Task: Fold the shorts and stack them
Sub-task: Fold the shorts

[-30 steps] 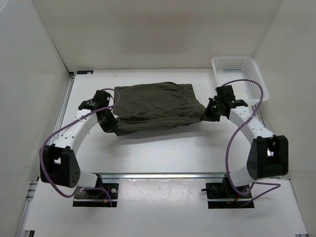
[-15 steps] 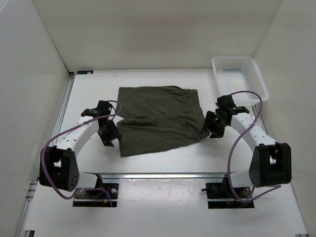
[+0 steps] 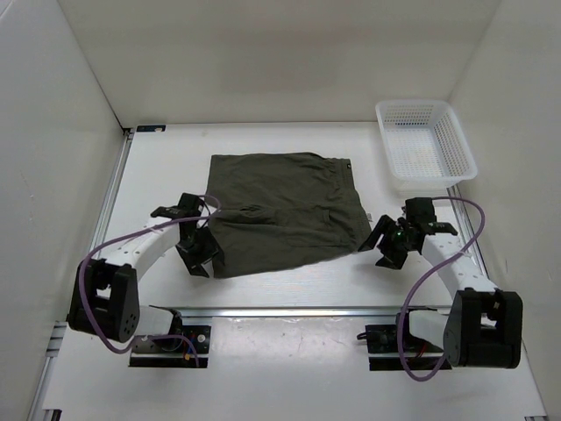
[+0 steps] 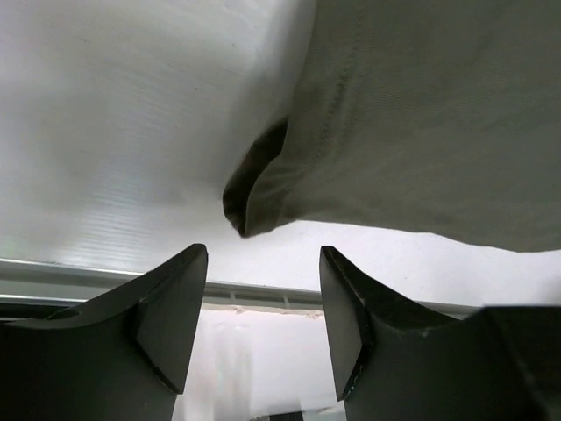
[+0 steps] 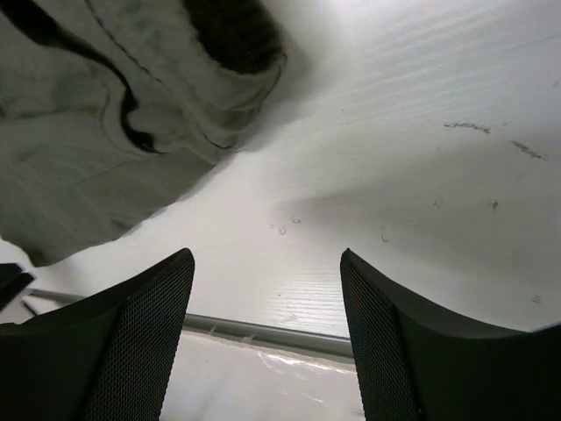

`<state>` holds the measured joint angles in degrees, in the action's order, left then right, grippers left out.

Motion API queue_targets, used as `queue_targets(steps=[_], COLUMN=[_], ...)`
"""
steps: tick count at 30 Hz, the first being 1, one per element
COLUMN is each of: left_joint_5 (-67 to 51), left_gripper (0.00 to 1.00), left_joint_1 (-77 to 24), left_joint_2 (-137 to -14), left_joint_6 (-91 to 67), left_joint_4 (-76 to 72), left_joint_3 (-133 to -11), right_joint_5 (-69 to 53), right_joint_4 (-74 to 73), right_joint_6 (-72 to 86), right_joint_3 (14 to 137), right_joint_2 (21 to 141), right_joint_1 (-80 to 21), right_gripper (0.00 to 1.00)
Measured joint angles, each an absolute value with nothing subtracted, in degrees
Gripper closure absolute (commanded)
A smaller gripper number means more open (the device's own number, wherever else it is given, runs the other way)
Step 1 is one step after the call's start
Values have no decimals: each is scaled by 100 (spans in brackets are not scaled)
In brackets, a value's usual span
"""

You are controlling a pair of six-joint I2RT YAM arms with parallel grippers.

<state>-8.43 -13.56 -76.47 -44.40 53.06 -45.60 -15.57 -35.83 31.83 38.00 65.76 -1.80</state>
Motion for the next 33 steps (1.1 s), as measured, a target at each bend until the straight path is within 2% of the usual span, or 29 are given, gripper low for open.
queue_targets(steps=[4,8,12,13,14,15,16,19,23,29,33], left_joint_5=[-969,-972,-913,-891,-873,-851,-838,-810,-805,-836,-821], left_gripper=[39,50,68,82,89,89,89,89,89,89,89], left_joint_1=[-1481,-1509,-1509,-1509,-1509,-1509,-1509,-1509,-1509,-1516,-1518], left_joint_2=[-7924,-8239,-8538,-8617,-8687,-8753,-8796,-8827,-8619,-7509,-6628], left_joint_6=[-4560,-4654,-4731,-4740,-4775,-4770,-4759,-4740,-4718,-4770,-4818], left_joint_4=[5085,4851,4729,4735,4727,4703,4696,4628,4604,5022,5572], left_joint_3=[-4390,-4390,-4418,-4456,-4497,-4539,-4584,-4628,-4499,-4268,-4539], right_joint_5=[-1863,-1992,-1990,-1992,-1994,-1999,-2003,-2067,-1953,-1675,-1498], right_joint_4=[-3068,-2436,-1907,-1780,-1678,-1597,-1546,-1452,-1542,-2248,-2936], right_joint_6=[3358,3472,3559,3577,3577,3590,3579,3570,3485,3242,3120], right_joint_3=[3640,3640,3640,3640,3642,3651,3658,3675,3704,3747,3955], right_joint_2=[6895,7192,7662,7846,8018,8193,8324,8508,8361,7404,6737], right_joint_1=[-95,-91,-86,-86,-86,-86,-86,-86,-86,-86,-89], right_gripper=[29,36,48,58,65,77,85,100,100,100,100])
